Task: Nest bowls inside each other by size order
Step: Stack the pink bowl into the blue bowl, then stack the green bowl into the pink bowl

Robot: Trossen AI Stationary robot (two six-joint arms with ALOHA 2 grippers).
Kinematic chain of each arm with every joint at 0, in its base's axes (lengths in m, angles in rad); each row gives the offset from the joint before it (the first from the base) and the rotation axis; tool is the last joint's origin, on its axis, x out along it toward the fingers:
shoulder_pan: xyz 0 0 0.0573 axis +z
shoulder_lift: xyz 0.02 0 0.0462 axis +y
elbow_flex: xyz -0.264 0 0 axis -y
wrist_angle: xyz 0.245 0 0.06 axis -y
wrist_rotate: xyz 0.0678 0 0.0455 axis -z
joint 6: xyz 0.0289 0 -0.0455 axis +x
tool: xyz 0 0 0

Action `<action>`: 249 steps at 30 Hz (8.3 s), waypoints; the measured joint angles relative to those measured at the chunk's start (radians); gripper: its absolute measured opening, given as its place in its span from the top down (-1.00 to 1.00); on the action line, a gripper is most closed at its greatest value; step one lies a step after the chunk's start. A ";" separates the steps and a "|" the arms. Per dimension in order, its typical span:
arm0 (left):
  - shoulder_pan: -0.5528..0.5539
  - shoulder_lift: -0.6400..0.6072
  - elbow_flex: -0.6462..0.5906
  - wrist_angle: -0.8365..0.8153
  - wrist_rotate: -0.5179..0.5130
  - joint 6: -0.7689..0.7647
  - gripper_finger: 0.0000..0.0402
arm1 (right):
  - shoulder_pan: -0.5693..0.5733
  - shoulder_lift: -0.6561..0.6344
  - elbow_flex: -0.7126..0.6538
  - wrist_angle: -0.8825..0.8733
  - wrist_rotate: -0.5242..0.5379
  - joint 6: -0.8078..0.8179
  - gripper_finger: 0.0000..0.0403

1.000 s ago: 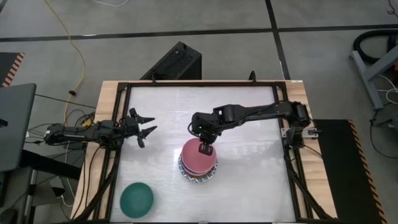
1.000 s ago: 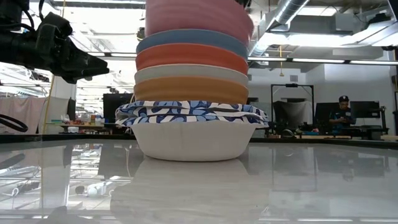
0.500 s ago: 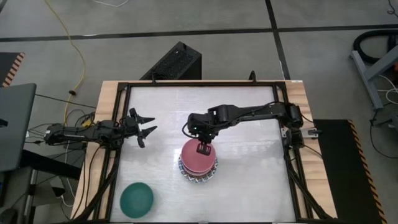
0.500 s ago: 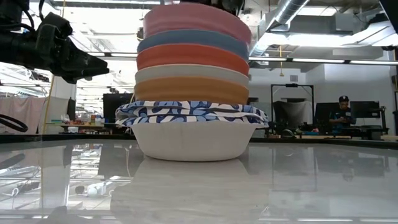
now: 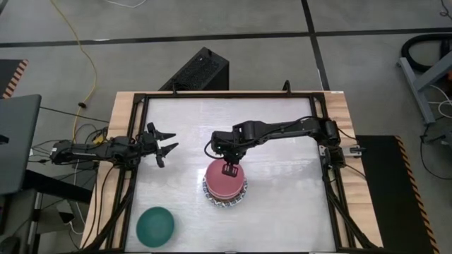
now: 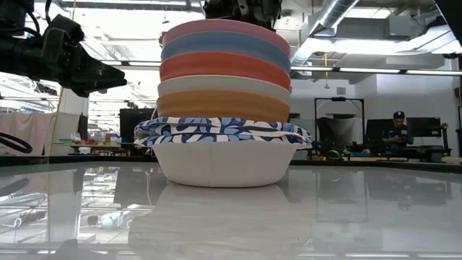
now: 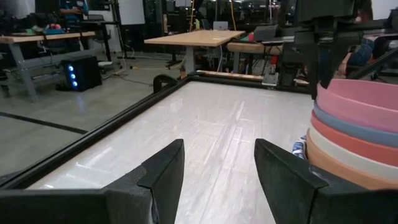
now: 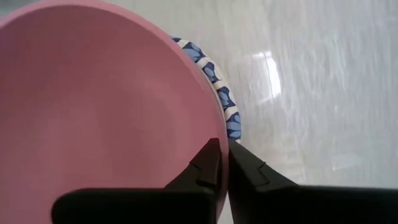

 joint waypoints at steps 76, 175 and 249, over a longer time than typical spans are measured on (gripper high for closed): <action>0.000 0.011 0.000 0.001 -0.001 0.000 0.08 | 0.444 0.320 0.226 0.909 0.081 -0.760 0.24; 0.000 0.026 0.000 0.000 0.000 0.000 0.08 | 0.373 0.674 0.465 0.998 0.032 -0.947 0.34; 0.000 0.026 0.000 0.000 0.000 0.000 0.08 | 0.492 0.622 0.494 0.819 0.210 -0.794 0.98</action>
